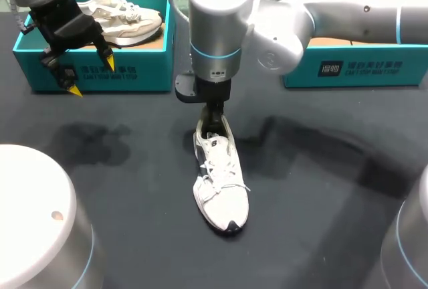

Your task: Take the shoe out of the shoebox, open the shoe tongue, remove and reinsert the insole, then place the shoe into the shoebox

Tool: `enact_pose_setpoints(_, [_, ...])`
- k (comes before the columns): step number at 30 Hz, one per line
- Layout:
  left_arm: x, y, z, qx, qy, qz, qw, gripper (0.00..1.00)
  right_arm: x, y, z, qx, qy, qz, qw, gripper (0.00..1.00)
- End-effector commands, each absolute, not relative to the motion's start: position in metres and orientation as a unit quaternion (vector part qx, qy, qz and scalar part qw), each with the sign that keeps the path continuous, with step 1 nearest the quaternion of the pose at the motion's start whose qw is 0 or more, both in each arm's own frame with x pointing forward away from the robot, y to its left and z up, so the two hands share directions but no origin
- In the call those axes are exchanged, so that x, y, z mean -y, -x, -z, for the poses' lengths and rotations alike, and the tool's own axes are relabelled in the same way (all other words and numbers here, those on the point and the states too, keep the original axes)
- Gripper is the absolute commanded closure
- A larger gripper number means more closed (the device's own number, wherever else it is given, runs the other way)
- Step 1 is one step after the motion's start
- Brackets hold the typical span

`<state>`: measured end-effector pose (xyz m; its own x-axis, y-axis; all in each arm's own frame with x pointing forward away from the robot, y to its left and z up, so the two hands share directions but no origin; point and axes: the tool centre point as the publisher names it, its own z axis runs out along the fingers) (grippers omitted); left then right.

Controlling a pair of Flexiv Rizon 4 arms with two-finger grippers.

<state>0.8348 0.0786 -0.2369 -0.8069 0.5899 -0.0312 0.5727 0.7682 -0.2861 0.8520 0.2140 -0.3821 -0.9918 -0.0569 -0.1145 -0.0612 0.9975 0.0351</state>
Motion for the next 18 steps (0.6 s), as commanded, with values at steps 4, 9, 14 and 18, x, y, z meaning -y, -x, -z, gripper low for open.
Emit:
enact_pose_setpoints(4, [-0.078,-0.835,0.237,0.94,0.309,-0.141,0.03,0.0,-0.214,-0.848,0.384,-0.998,0.028,-0.019,0.054,0.69])
enact_pose_setpoints(9, [-0.078,-0.835,0.237,0.94,0.309,-0.141,0.03,0.0,-0.215,-0.843,0.381,-0.998,0.026,-0.018,0.055,1.0])
enact_pose_setpoints(14, [-0.078,-0.835,0.237,0.94,0.309,-0.141,0.03,0.0,-0.213,-0.84,0.361,-0.998,0.017,-0.013,0.058,1.0])
enact_pose_setpoints(18, [-0.078,-0.835,0.237,0.94,0.309,-0.141,0.03,0.0,-0.204,-0.843,0.336,-0.998,0.002,-0.012,0.07,1.0])
